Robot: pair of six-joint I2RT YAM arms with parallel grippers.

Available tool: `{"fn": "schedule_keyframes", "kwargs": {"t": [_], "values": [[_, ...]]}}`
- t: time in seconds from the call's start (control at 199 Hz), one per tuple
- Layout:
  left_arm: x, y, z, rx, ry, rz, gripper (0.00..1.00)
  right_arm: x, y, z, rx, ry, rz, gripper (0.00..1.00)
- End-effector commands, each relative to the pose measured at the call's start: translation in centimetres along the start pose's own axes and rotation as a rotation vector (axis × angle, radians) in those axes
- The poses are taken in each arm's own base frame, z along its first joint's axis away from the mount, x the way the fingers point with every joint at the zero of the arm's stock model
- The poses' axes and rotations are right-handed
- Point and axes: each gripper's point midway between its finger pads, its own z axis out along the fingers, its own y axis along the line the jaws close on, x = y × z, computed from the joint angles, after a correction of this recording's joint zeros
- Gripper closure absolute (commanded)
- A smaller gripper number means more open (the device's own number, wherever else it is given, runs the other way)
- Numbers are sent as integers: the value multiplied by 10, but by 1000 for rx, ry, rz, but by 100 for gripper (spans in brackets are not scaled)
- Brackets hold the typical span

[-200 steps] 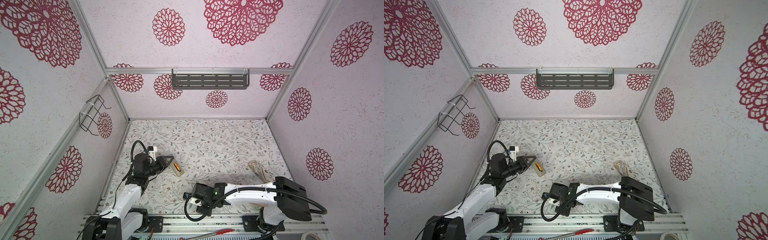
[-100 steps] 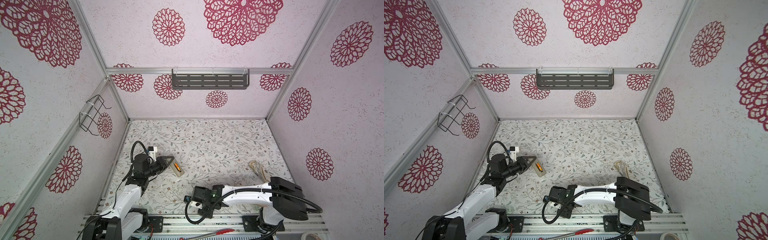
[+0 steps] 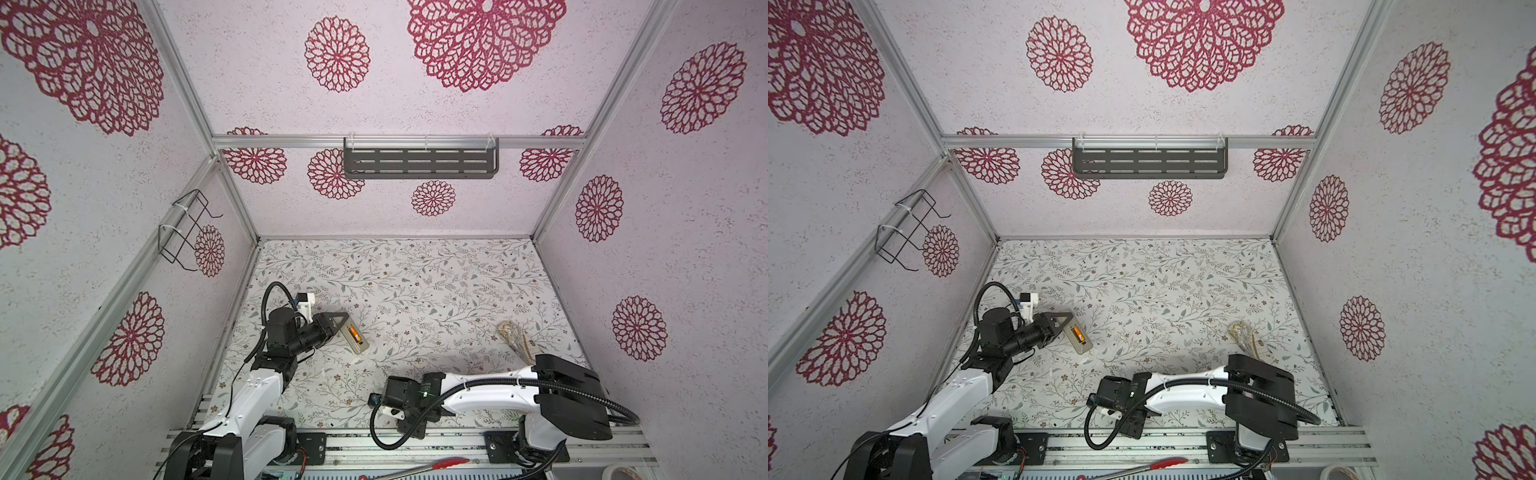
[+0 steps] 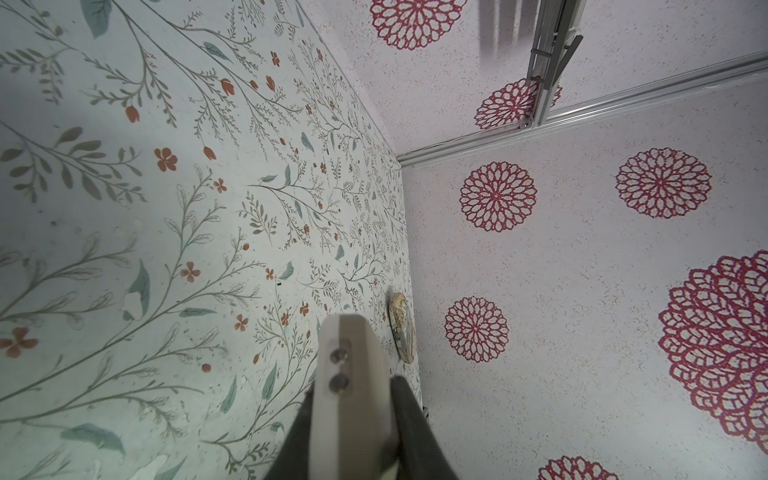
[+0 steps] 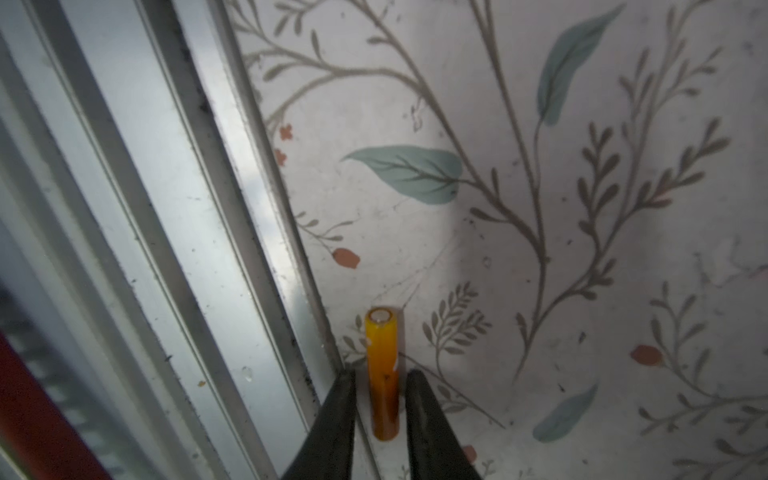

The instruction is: Load the batteries into the remote control

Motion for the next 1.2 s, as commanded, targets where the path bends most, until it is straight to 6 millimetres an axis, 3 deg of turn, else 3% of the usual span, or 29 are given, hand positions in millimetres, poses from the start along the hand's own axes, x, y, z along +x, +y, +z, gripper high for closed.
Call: {"fn": "schedule_keyframes", "kwargs": {"t": [0.0,0.291,0.547,0.612,0.828,1.073,1.199], "values": [[-5,-11,0,42,-10,31,100,10,-4,-2,34,35,21,74],[-5,-16,3,60,-1,33,100,10,-6,-3,57,35,30,79],[-2,-26,11,86,8,65,100,3,-12,-14,92,9,32,96],[-1,-30,15,99,5,85,100,-6,-13,-25,102,-31,42,100],[2,-49,28,185,21,100,100,-40,-15,-80,87,-207,138,100],[6,-59,35,210,53,131,100,-83,-56,-140,157,-368,366,100],[11,-65,37,226,83,145,100,-98,-70,-161,163,-411,424,100]]}}
